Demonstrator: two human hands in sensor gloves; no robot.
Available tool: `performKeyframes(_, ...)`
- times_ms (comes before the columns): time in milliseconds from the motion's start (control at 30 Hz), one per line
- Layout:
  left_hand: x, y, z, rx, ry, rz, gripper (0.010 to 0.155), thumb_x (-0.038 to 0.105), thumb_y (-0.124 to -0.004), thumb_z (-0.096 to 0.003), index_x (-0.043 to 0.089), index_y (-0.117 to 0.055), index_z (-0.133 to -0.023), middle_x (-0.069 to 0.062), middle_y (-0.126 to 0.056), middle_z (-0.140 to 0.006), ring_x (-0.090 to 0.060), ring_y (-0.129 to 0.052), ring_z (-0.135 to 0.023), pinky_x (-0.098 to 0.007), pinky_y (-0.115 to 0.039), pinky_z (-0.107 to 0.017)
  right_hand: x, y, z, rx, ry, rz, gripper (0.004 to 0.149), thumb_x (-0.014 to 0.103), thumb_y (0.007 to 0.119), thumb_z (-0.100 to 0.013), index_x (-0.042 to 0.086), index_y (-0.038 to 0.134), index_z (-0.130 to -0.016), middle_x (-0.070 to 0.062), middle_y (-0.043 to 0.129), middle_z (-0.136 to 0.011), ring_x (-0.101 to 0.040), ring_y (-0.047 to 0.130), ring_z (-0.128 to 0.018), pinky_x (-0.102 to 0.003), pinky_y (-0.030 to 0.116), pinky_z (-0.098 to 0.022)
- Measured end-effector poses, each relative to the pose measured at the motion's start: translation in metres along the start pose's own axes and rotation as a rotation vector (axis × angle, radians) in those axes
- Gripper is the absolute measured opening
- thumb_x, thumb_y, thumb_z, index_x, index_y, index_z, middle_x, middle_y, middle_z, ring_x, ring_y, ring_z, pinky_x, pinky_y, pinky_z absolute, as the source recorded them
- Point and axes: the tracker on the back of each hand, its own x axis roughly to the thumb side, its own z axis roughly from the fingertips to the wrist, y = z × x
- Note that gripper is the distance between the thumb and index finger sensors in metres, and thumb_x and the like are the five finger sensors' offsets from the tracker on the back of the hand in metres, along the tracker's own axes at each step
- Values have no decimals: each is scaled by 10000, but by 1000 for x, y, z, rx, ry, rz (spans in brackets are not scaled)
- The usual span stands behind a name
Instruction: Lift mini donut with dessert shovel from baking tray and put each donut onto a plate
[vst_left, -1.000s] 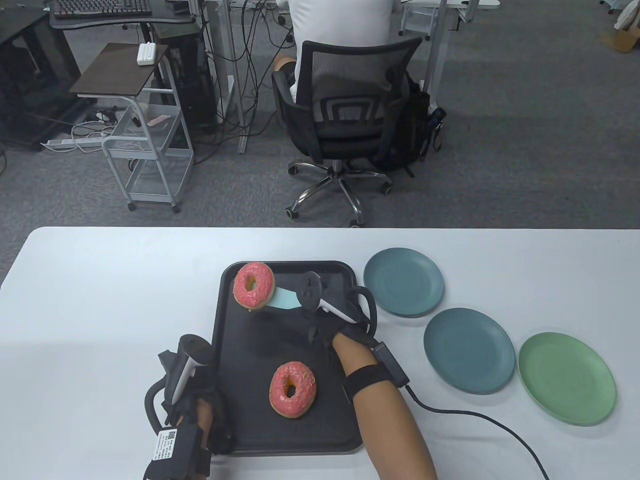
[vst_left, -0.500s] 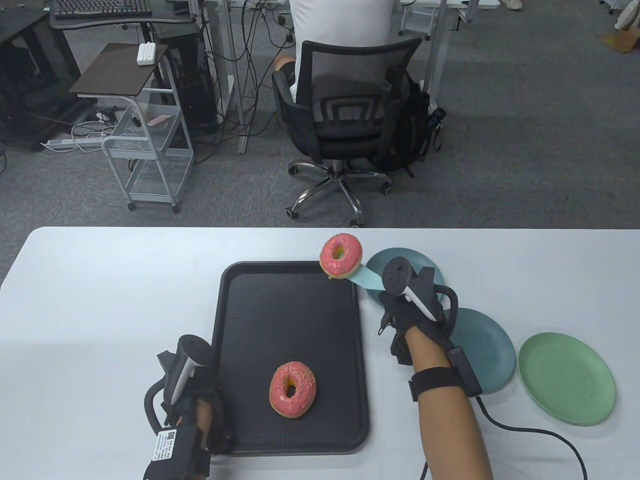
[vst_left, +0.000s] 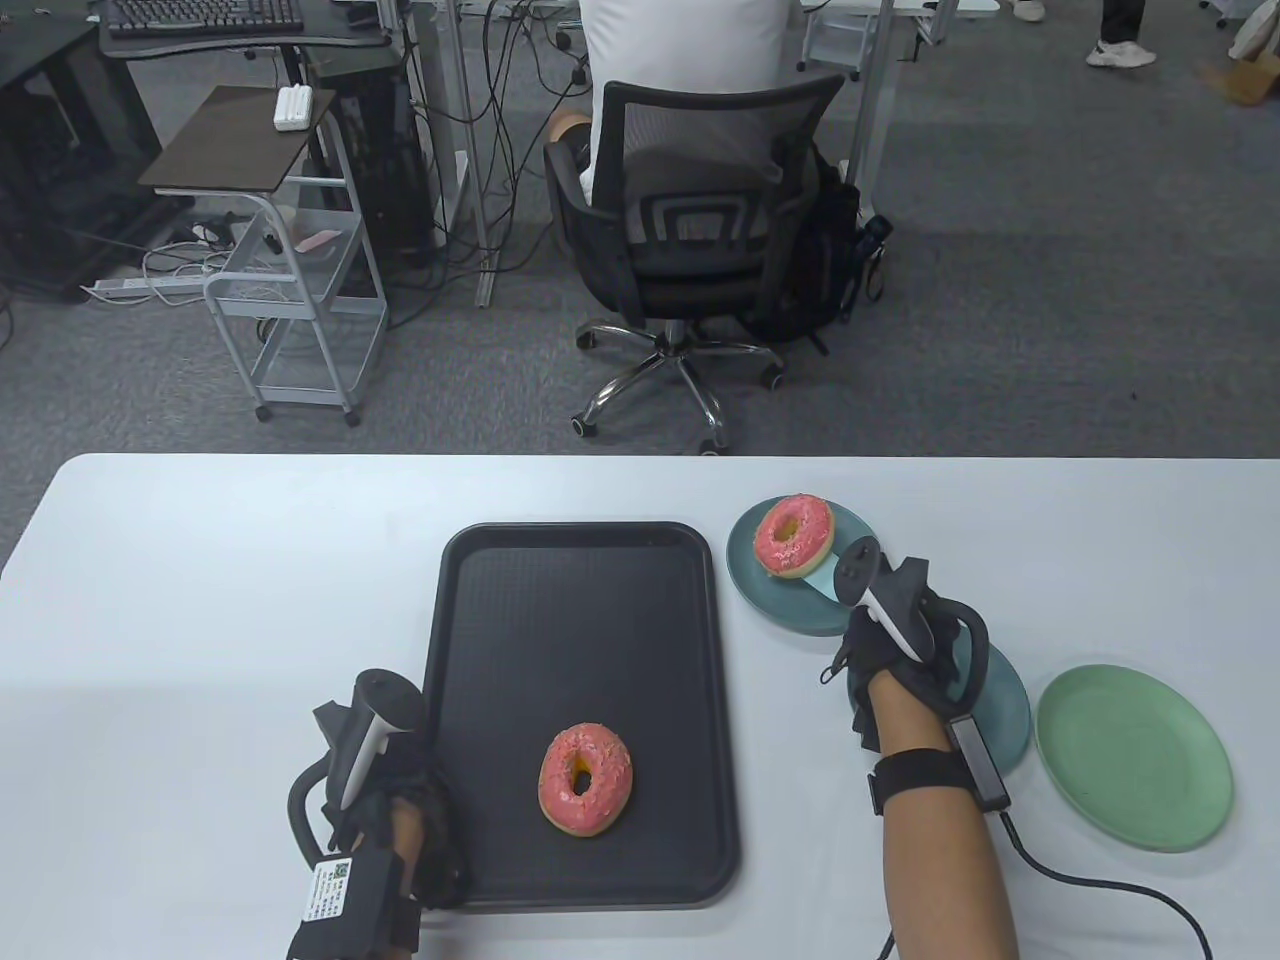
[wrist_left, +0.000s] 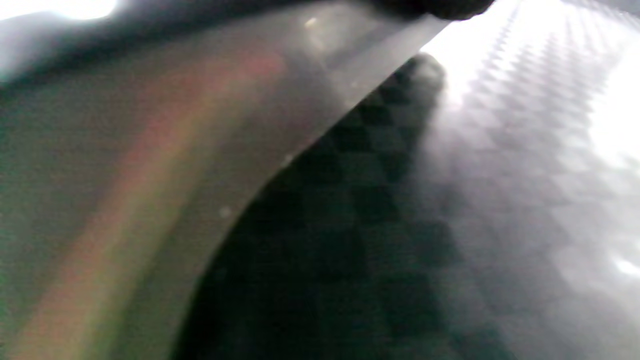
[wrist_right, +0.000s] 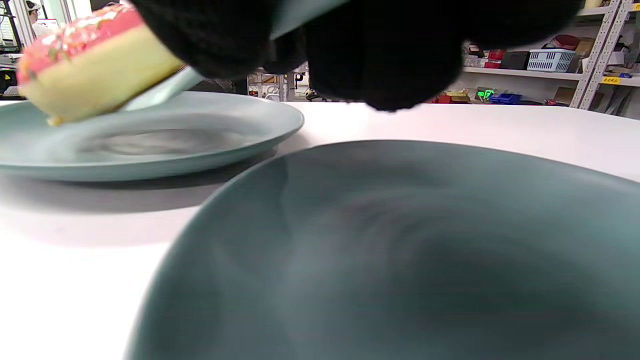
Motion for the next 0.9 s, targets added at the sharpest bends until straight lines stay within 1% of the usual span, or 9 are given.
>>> performKeyframes(133, 0, 0, 0, 0, 0, 0, 631, 425, -709, -422, 331, -452, -990, 16, -729, -741, -173, -881, -491, -429, -767, -451, 2, 0, 1, -29, 7, 25, 598, 327, 835, -472, 184, 612, -1008, -184, 859, -804, -362, 904, -536, -515, 803, -451)
performKeyframes(167, 0, 0, 0, 0, 0, 1, 638, 416, -715, -426, 309, -454, -999, 15, -732, -740, -170, -884, -489, -420, -773, -452, 2, -1, 2, -42, 12, 32, 595, 330, 845, -464, 192, 629, -1000, -173, 875, -795, -352, 918, -529, -506, 828, -435)
performKeyframes(300, 0, 0, 0, 0, 0, 1, 639, 416, -714, -427, 307, -452, -999, 15, -730, -742, -169, -883, -491, -419, -772, -454, 2, -8, 6, -98, 53, 77, 580, 332, 871, -449, 198, 673, -978, -155, 907, -773, -338, 947, -508, -488, 876, -386)
performKeyframes(333, 0, 0, 0, 0, 0, 1, 629, 432, -705, -420, 336, -451, -987, 15, -728, -741, -177, -879, -491, -437, -762, -448, 1, -10, 7, -109, 64, 99, 579, 335, 874, -448, 198, 678, -975, -151, 910, -772, -333, 951, -505, -482, 883, -380)
performKeyframes(367, 0, 0, 0, 0, 0, 0, 638, 415, -713, -427, 307, -452, -999, 14, -729, -743, -170, -883, -491, -420, -771, -455, 1, -11, 7, -124, 75, 112, 578, 336, 876, -446, 199, 682, -973, -148, 914, -770, -331, 955, -502, -479, 888, -374)
performKeyframes(533, 0, 0, 0, -1, -1, 2, 640, 410, -718, -428, 304, -454, -1001, 14, -731, -742, -168, -883, -493, -415, -774, -456, -3, -15, 8, -182, 144, 168, 583, 339, 872, -448, 182, 679, -975, -148, 923, -757, -315, 970, -479, -454, 914, -331)
performKeyframes(600, 0, 0, 0, -1, -1, 2, 632, 414, -715, -428, 318, -453, -995, 14, -730, -743, -169, -882, -493, -419, -772, -455, -7, -15, 8, -183, 168, 177, 585, 339, 870, -450, 181, 676, -978, -148, 923, -758, -314, 971, -478, -451, 916, -327)
performKeyframes(767, 0, 0, 0, -1, -1, 3, 632, 416, -714, -427, 319, -454, -994, 14, -729, -742, -170, -882, -492, -420, -771, -454, -19, -16, 9, -138, 203, 186, 586, 339, 865, -453, 171, 673, -980, -156, 920, -758, -314, 970, -474, -445, 917, -318)
performKeyframes(900, 0, 0, 0, 0, 1, 1, 632, 415, -713, -427, 320, -454, -995, 14, -730, -742, -170, -882, -491, -421, -771, -454, -29, -18, 12, -151, 230, 192, 588, 343, 855, -457, 165, 662, -984, -157, 915, -759, -311, 967, -473, -441, 916, -315)
